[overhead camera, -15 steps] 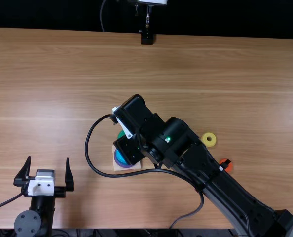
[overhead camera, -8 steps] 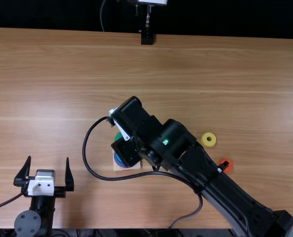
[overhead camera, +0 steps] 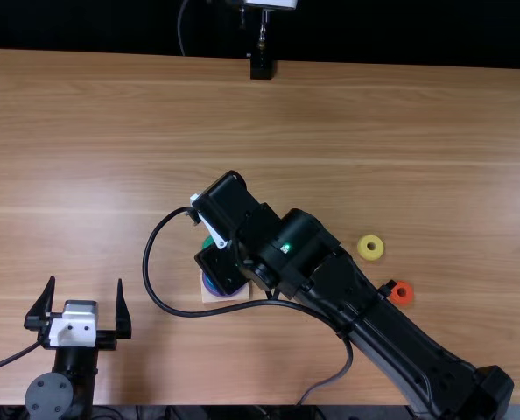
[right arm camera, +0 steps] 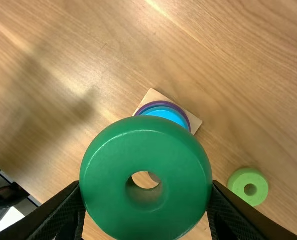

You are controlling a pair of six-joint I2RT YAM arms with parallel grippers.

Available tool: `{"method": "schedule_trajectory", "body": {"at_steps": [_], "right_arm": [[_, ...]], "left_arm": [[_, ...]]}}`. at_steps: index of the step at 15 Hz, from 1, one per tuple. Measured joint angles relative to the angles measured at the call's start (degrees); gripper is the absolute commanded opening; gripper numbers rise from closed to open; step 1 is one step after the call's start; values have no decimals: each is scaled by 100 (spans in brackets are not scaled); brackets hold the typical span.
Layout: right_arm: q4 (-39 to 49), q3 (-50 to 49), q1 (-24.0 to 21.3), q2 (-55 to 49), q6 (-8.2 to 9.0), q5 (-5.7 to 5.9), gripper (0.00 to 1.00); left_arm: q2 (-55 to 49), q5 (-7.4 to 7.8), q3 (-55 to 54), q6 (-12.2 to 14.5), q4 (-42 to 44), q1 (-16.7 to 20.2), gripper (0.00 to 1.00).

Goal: Build the Hanoi tower: stack the rings onto the peg from bottom to top in this color order: purple, dark blue, light blue, dark green, light green, yellow, orange.

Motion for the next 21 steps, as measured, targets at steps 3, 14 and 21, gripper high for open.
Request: {"method": "schedule_trajectory", "body": {"at_steps": [3, 14, 21], "right_arm": [[-4, 0, -2, 0, 0, 0, 0], [-9, 0, -2, -2, -24, -2, 0], [-4, 0, -2, 0, -61, 0, 0]], "left_arm": [[0, -2, 2, 0, 2, 0, 100], [0, 2, 0, 0, 0, 0, 100], [0, -2, 2, 0, 2, 0, 100]]}}
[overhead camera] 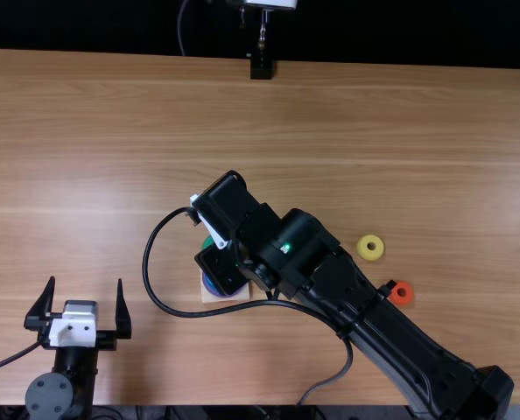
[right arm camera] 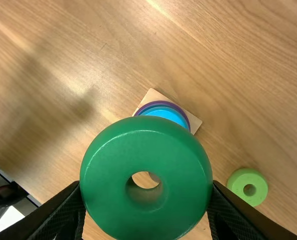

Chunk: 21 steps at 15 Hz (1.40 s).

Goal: Build the Hanoi tower: stack the rings onto the peg from bottom to top in this color order: purple, dark blue, light blue, dark green, light green, yellow, orange.

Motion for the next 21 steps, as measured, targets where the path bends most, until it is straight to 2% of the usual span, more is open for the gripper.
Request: {"method": "schedule_trajectory", "body": {"at_steps": [8, 12, 16, 17, 18, 19, 21], "right_arm": [[-11, 0, -2, -2, -9, 0, 0], [-52, 0, -199, 24, -22, -4, 0], [-63, -2, -199, 35, -22, -2, 0], [-59, -2, -199, 35, -24, -2, 13], [-46, -2, -199, 35, -20, -4, 87], [-55, 0, -199, 35, -15, -2, 100], [-63, 0, -199, 35, -20, 9, 100]], "left_arm": [[0, 2, -2, 0, -2, 0, 100], [0, 0, 0, 0, -2, 0, 100], [0, 2, -2, 0, -2, 0, 100], [0, 2, -2, 2, -4, 0, 100], [0, 0, 0, 0, 0, 0, 100], [0, 2, -2, 0, 0, 0, 100], [0, 0, -2, 2, -4, 0, 100]]}}
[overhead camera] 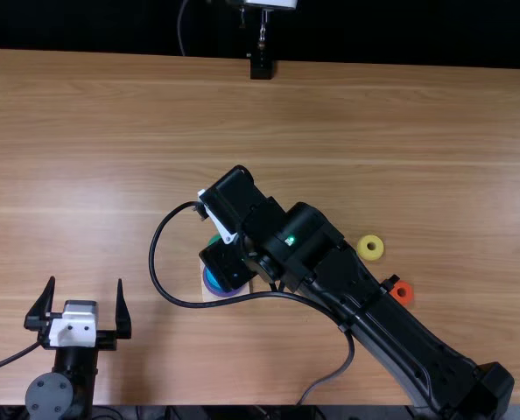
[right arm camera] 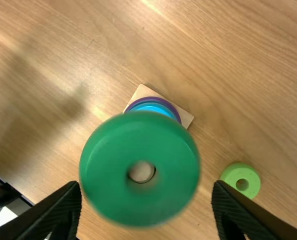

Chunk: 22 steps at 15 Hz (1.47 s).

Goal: Build the Hanoi tower: stack the rings onto the peg from bottom to top in this color order: purple, dark blue, light blue, dark green, light green, yellow, orange.

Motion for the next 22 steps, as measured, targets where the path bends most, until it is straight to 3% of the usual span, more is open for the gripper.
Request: {"method": "schedule_trajectory", "body": {"at_steps": [4, 9, 14, 18, 22], "right_arm": [[59, 0, 0, 0, 31, -4, 100], [1497, 17, -61, 0, 170, -9, 100], [2293, -57, -901, 0, 295, 11, 100], [3963, -1639, -1515, 0, 240, 13, 100], [4395, -3237, -1762, -166, -31, 33, 100]], "left_arm": [[0, 4, 2, 0, 0, 0, 100], [0, 2, 0, 0, 4, 0, 100], [0, 0, 0, -2, 2, 0, 100], [0, 0, 2, -2, 2, 0, 100], [0, 2, 2, -2, 2, 0, 100]]}}
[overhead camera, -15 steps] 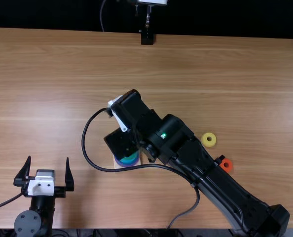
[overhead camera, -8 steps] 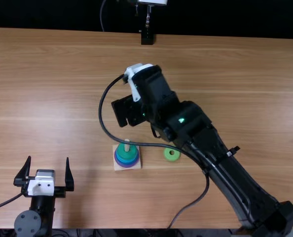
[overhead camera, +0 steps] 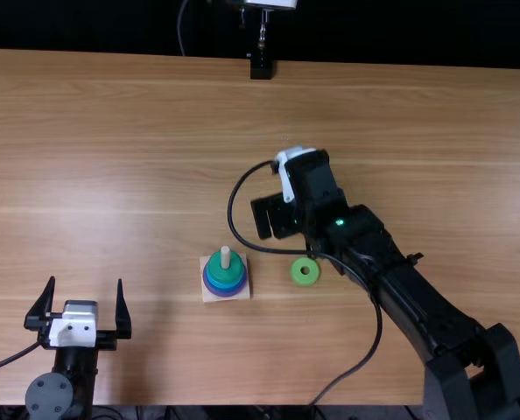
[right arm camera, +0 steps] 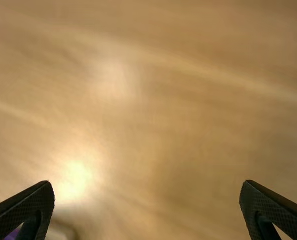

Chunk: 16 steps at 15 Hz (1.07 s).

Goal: Build the Hanoi tower: stack the rings onto the peg from bottom to top in this color order: purple, dark blue, light blue, dark green, light green, yellow, orange.

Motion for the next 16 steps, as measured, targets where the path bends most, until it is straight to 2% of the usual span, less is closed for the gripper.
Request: {"method": "schedule_trajectory", "body": {"at_steps": [6, 8, 16], "right_arm": [[-76, -1115, -61, -125, -42, -2, 100], [-85, -1266, -186, -142, -42, 4, 100], [-144, -1519, -188, -179, -57, 20, 100]], "left_arm": [[0, 0, -2, -2, 0, 0, 100], [0, 0, 0, 2, 0, 0, 100], [0, 0, -2, -2, 0, 0, 100]]}}
